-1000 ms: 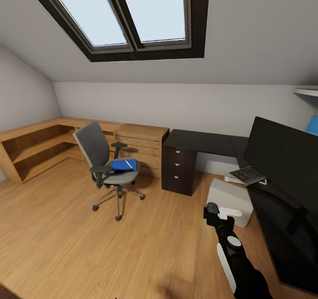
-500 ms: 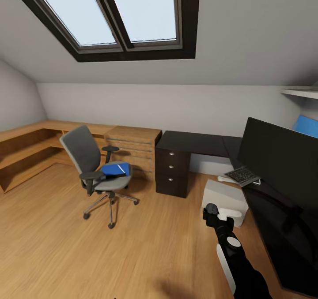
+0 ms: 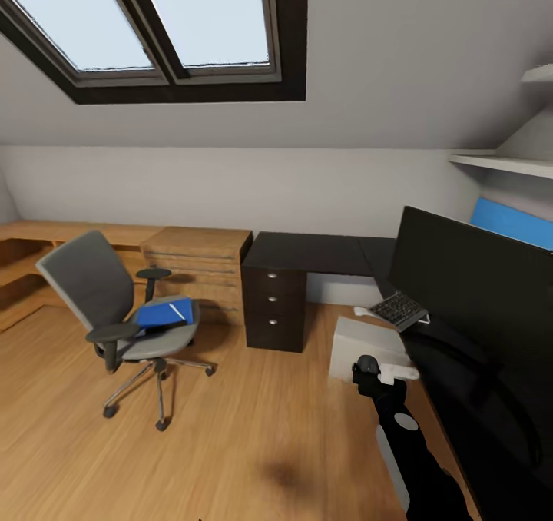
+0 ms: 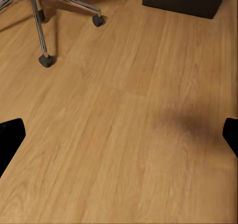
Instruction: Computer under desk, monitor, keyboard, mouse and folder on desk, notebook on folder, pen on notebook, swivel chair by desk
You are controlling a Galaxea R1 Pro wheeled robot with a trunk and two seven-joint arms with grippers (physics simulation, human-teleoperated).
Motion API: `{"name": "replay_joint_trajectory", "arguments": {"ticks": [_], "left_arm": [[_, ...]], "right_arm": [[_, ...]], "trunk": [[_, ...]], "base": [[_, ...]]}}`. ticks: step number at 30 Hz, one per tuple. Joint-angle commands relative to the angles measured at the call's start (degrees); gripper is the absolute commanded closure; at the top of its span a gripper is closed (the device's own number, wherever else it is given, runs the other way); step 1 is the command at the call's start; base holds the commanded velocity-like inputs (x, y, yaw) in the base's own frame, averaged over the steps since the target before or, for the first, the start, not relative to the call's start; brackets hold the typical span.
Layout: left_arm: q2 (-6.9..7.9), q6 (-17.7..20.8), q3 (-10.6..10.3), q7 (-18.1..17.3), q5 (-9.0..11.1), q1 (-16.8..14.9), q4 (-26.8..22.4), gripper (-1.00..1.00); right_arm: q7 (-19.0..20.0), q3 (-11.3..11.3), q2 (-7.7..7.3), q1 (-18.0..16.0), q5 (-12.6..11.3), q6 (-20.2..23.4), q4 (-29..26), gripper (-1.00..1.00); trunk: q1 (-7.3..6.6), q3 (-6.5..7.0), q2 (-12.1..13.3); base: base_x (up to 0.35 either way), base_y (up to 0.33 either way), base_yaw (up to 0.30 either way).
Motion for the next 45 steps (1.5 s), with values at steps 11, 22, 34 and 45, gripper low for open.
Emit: {"name": "replay_joint_trajectory", "arguments": {"ticks": [11, 22, 34, 45], "left_arm": [[0.02, -0.19, -0.20, 0.06, 0.46, -0.02, 0.03, -1.00], [0.01, -0.11, -0.35, 0.00, 0.46, -0.02, -0.02, -1.00], [0.02, -0.10, -0.36, 0.06, 0.46, -0.02, -0.03, -1.00], [0.01, -0.19, -0.38, 0.05, 0.45, -0.02, -0.02, -1.00]], "right_arm": [[-0.16, 0.02, 0.12, 0.23, -0.18, 1.44, -2.34, 1.00], [-0.13, 0.93, 0.13, 2.01, -0.27, 8.26, -7.97, 1.00], [-0.13, 3.29, 0.13, 2.40, -0.28, 8.41, -8.18, 1.00], [-0.21, 3.46, 0.21, 2.41, -0.28, 7.90, -8.17, 1.00]], "trunk": [[0.03, -0.07, -0.04], [0.03, -0.07, -0.04], [-2.60, 2.09, 4.78], [-2.82, 1.87, 5.18]], "base": [[0.325, 0.001, -0.207], [0.079, 0.000, -0.083], [0.001, 0.000, -0.097], [0.000, 0.000, 0.136]]}}
